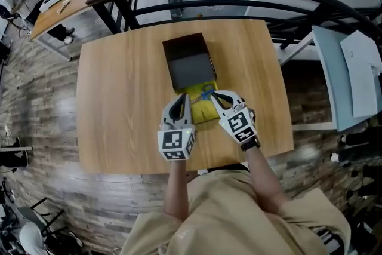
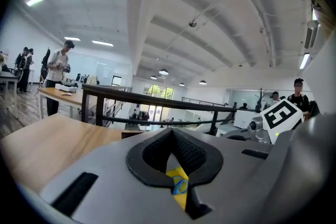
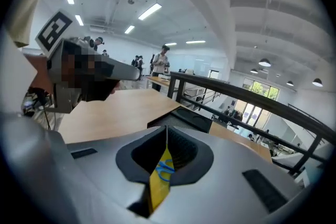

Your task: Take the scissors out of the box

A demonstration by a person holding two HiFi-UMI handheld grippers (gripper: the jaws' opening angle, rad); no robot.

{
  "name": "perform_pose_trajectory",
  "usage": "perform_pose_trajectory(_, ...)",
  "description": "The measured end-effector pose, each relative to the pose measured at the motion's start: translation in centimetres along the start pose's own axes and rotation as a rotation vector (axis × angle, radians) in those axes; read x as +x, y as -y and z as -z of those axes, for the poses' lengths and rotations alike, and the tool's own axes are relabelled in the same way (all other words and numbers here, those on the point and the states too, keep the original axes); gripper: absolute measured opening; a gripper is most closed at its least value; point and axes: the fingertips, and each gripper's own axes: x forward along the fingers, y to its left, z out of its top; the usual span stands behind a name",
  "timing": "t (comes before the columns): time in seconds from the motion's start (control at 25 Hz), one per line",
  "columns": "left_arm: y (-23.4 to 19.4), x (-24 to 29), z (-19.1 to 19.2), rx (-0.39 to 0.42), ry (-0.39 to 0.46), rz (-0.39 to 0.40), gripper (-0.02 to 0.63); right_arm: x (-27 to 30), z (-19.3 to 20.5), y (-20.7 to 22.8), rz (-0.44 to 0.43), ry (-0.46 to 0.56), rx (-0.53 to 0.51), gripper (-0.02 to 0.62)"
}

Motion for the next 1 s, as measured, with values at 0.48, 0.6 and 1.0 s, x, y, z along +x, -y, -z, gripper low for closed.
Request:
perform_pose_trajectory(0.48,-3.8,5.6,4.0,-0.035,-0.105,-0.021,0.012,8.1,6.6,0.3,-0.273,-0.288,-0.445,0.015)
perform_pose_trajectory(0.6,-3.8,6.4,4.6,-0.039,-0.116,-0.013,0.012,9.1,8.5,-0.3,-0.347,-0.340,-0.538,0.020)
perform_pose_trajectory(1.0,-2.7,7.6,5.5,-0.052,-0.135,0.013,0.012,11.0,13.2,-1.4,-0.534,-0.479,-0.802,0.114)
